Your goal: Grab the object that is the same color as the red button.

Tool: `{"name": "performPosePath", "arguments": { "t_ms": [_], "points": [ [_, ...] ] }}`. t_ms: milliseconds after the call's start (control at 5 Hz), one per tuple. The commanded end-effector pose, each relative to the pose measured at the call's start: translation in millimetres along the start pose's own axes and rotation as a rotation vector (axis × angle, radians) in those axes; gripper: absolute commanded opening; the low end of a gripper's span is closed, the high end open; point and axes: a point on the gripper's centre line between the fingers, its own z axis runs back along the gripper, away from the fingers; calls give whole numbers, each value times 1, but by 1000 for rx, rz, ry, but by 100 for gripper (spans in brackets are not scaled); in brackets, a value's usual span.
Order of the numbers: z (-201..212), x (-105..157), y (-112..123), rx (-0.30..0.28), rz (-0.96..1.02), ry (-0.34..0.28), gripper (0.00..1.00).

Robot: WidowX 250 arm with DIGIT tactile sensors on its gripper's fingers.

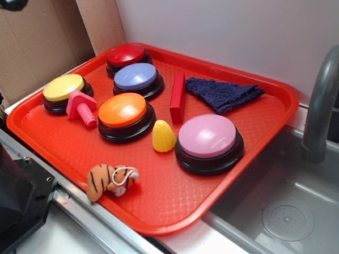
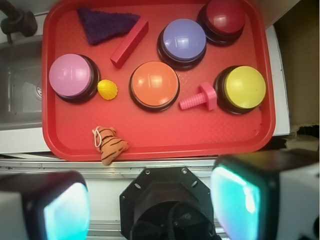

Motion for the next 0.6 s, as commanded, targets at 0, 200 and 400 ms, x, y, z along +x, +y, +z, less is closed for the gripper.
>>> {"name": "performPosePath", "arguments": {
  "t_ms": [0,200,400],
  "points": [
    [0,0,0,0,0,0,100],
    [-16,20,-2,26,99,2,100],
    [-37,43,-8,64,181,28,100]
  ]
}}
